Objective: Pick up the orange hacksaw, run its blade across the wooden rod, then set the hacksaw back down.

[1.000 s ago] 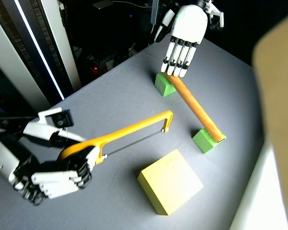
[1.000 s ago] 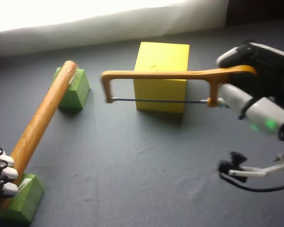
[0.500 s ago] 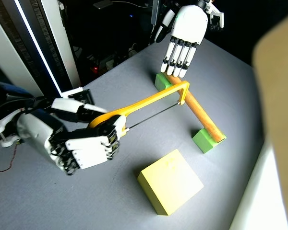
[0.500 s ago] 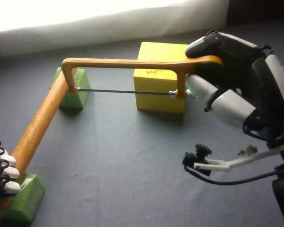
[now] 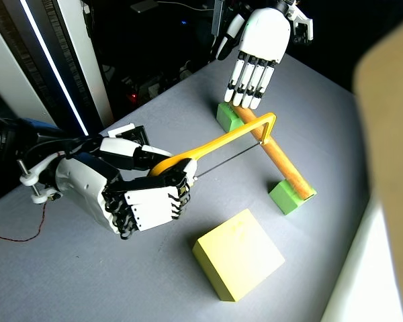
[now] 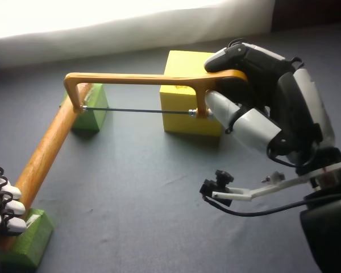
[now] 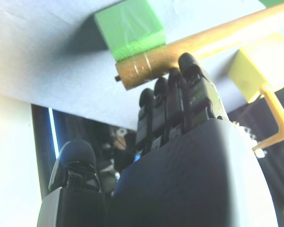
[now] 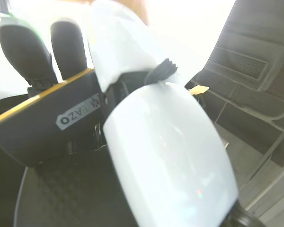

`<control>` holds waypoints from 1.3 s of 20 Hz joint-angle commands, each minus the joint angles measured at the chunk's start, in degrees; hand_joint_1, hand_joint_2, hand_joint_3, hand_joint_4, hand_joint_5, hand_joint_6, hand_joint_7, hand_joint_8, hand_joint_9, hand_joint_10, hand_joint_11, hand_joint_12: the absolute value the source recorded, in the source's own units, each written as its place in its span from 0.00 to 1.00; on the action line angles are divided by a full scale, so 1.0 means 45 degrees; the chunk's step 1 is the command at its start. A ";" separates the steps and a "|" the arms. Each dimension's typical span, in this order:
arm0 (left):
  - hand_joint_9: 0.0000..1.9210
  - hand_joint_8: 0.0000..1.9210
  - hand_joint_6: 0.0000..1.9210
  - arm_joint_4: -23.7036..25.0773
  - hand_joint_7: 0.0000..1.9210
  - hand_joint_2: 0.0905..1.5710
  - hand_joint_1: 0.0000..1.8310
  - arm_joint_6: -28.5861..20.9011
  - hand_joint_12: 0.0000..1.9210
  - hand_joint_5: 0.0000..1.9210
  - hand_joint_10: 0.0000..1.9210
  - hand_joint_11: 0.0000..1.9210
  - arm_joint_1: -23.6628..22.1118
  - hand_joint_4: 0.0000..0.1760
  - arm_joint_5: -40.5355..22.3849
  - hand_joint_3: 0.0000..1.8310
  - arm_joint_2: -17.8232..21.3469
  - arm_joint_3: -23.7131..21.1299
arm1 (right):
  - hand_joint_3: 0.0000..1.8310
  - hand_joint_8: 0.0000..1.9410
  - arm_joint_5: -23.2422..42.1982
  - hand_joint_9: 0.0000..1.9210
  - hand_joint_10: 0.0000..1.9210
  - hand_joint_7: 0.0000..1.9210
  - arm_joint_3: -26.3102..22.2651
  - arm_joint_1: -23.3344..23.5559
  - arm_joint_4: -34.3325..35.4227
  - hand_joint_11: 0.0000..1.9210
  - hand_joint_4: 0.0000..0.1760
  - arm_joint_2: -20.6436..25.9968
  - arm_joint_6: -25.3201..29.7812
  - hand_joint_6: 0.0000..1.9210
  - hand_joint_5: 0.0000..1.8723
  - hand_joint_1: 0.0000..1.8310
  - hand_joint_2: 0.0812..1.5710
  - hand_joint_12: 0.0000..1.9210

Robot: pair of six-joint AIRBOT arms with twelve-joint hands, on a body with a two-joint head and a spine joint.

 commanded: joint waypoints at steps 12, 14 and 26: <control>0.06 0.00 0.00 -0.0212 0.08 0.81 0.05 0.0043 0.19 0.08 0.00 0.00 -0.0081 0.00 0.0103 0.00 -0.0120 -0.0063 | 0.00 0.63 0.1123 0.50 0.67 0.50 0.1492 0.0600 -0.0692 0.51 0.00 -0.1638 0.0028 0.52 0.45 0.69 0.72 0.77; 0.07 0.00 0.00 -0.0212 0.08 0.80 0.07 0.0043 0.19 0.08 0.00 0.00 -0.0081 0.00 0.0103 0.00 -0.0119 -0.0064 | 0.00 0.63 0.1073 0.51 0.63 0.51 0.1673 0.0583 -0.0692 0.50 0.00 -0.1930 -0.0043 0.51 0.47 0.68 0.72 0.78; 0.08 0.00 0.00 -0.0212 0.10 0.80 0.08 0.0043 0.20 0.09 0.00 0.00 -0.0094 0.00 0.0112 0.00 -0.0124 -0.0075 | 0.00 0.59 0.0631 0.48 0.72 0.45 0.2601 0.0563 -0.0627 0.51 0.00 -0.3193 -0.0531 0.56 0.40 0.75 0.73 0.72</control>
